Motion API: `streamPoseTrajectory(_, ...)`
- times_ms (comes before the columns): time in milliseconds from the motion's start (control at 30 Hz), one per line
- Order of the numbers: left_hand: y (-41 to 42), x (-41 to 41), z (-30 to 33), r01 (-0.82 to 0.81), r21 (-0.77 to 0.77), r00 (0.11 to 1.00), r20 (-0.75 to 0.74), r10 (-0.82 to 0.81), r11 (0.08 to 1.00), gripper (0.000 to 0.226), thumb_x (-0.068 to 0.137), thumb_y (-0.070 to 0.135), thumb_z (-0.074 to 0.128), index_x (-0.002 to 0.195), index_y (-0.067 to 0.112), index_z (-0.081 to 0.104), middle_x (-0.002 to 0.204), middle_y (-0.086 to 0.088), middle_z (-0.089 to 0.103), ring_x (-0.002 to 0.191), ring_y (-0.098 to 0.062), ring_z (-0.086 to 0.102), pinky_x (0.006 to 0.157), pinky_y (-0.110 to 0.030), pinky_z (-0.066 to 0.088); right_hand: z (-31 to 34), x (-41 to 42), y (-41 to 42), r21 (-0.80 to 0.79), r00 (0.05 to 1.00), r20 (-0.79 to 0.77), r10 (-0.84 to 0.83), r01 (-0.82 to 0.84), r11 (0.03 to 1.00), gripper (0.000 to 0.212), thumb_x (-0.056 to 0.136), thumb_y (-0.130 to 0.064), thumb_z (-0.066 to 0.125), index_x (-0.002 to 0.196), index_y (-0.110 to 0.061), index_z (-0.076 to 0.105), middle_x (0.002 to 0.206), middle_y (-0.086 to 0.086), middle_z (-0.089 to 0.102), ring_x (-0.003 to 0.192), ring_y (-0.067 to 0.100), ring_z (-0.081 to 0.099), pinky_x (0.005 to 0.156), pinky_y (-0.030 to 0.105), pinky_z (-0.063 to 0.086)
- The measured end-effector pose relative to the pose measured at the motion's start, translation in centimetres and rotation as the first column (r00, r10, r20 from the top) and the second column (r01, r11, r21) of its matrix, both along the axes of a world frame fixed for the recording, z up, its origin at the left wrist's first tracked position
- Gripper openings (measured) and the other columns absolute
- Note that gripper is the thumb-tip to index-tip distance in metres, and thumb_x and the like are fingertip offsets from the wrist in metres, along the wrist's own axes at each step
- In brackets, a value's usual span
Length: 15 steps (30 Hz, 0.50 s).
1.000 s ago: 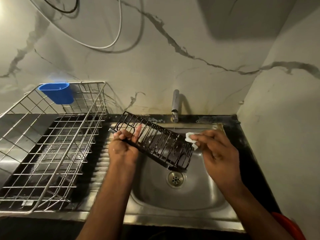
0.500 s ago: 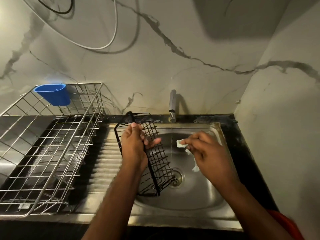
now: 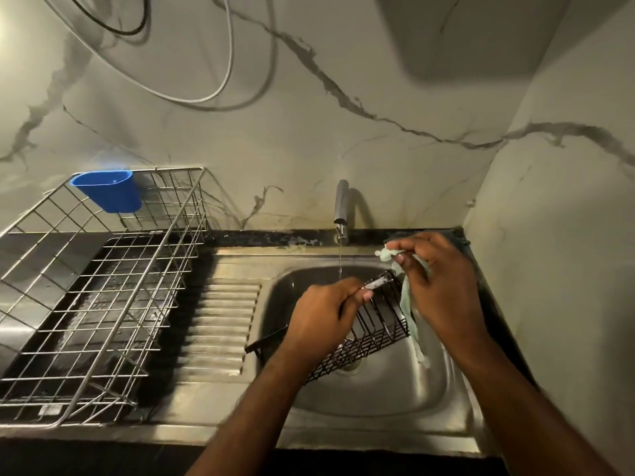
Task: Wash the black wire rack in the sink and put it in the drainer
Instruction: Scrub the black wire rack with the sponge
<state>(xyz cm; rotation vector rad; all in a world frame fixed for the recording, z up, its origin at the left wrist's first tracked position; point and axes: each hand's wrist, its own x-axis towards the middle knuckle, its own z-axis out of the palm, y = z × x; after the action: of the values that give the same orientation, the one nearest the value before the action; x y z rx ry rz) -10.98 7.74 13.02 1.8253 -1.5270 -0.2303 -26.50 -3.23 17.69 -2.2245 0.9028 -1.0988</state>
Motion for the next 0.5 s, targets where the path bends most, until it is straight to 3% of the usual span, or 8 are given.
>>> streamPoseTrajectory(100, 0.1, -0.7, 0.2, 0.053, 0.015, 0.994, 0.092, -0.054, 0.998, 0.036, 0.101, 0.051, 0.044, 0.098, 0.024, 0.068, 0.060, 0.006, 0.058, 0.054, -0.012, 0.055, 0.053, -0.033, 0.046, 0.3, -0.5, -0.1, -0.045, 1.000, 0.007, 0.015, -0.014, 0.999, 0.021, 0.092, -0.007, 0.067, 0.106, -0.021, 0.075, 0.100, -0.019, 0.059, 0.096, -0.019, 0.054, 0.079, -0.003, 0.036)
streamPoseTrajectory(267, 0.0, 0.1, 1.5, 0.041, -0.073, 0.993, 0.112, -0.033, 0.997, 0.037, 0.102, 0.050, 0.043, 0.096, 0.025, 0.069, 0.058, 0.011, 0.051, 0.051, -0.007, 0.049, 0.051, -0.030, 0.043, 0.2, -1.7, -0.5, -0.035, 0.951, 0.115, 0.287, -0.285, 0.958, 0.024, 0.088, 0.008, 0.067, 0.101, -0.009, 0.076, 0.101, -0.001, 0.068, 0.098, 0.004, 0.065, 0.086, 0.010, 0.045)
streamPoseTrajectory(400, 0.3, 0.1, 2.1, 0.075, -0.079, 0.972, 0.228, -0.055, 0.994, 0.038, 0.103, 0.052, 0.039, 0.096, 0.026, 0.067, 0.062, 0.010, 0.058, 0.055, -0.009, 0.055, 0.052, -0.031, 0.046, 0.4, -2.4, -1.5, -0.003, 0.982, 0.070, 0.173, -0.173, 0.985, 0.025, 0.088, 0.005, 0.068, 0.101, -0.015, 0.076, 0.102, -0.009, 0.069, 0.097, 0.000, 0.065, 0.086, 0.007, 0.044)
streamPoseTrajectory(500, 0.4, -0.5, 2.3, 0.131, -0.082, 0.927, 0.363, -0.093, 0.988, 0.037, 0.102, 0.052, 0.039, 0.094, 0.026, 0.065, 0.064, 0.007, 0.062, 0.053, -0.014, 0.056, 0.048, -0.027, 0.041, 1.3, -2.2, -1.3, 0.060, 0.959, -0.036, 0.283, -0.280, 0.958, 0.019, 0.095, -0.009, 0.063, 0.101, -0.025, 0.071, 0.101, -0.015, 0.070, 0.097, 0.001, 0.065, 0.082, 0.011, 0.047)
